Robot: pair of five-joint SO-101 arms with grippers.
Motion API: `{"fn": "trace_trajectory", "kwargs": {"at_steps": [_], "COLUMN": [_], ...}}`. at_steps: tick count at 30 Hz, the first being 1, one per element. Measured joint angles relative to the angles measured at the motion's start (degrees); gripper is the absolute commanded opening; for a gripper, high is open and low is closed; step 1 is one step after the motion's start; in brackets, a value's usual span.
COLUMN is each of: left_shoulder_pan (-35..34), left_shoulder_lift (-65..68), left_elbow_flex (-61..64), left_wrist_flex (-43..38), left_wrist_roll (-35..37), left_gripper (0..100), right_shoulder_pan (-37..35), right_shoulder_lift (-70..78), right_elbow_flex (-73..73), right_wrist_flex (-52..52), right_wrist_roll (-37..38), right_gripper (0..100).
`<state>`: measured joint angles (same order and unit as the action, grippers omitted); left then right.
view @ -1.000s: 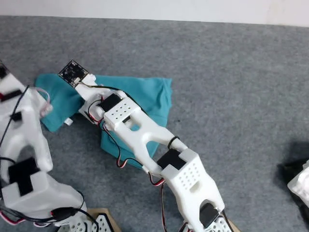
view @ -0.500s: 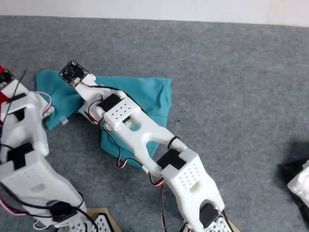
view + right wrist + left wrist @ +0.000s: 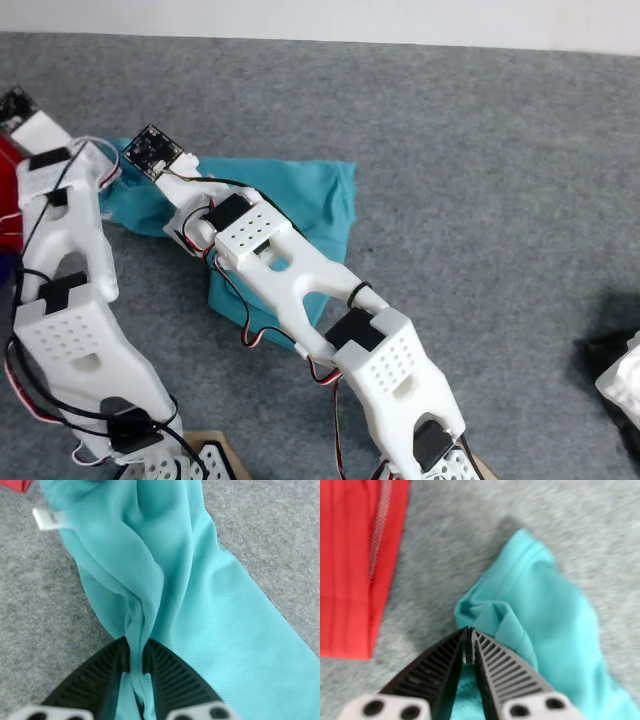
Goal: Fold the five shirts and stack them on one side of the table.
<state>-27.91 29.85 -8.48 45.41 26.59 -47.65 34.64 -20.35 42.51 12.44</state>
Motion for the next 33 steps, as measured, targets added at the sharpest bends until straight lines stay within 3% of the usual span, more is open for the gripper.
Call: {"fn": "trace_trajectory", "kwargs": {"at_steps": [10,19,23,29,33], "left_shoulder_pan": [3.25,3.25,3.25,3.25,2.2], "left_shoulder_lift": [12.13,21.19,21.1,21.1,21.1], "left_elbow_flex": [-11.25,-26.11,-32.79,-37.63,-39.12], "left_wrist_flex": [-6.15,-6.68,-3.08,2.02,12.22], "left_wrist_roll": [0.18,0.26,0.26,0.26,0.18], "left_gripper": [1,1,1,14,6], "right_shoulder_pan": [0.0,0.0,-0.09,-0.35,-0.44], "right_shoulder_lift": [0.0,0.35,0.62,0.62,0.62], "right_elbow_flex": [0.0,0.0,0.0,0.0,0.0], "right_wrist_flex": [0.0,0.0,0.0,0.0,0.0], "right_wrist_roll": [0.0,0.0,0.0,0.0,0.0], "right_gripper": [0.6,0.6,0.6,0.6,0.6]}}
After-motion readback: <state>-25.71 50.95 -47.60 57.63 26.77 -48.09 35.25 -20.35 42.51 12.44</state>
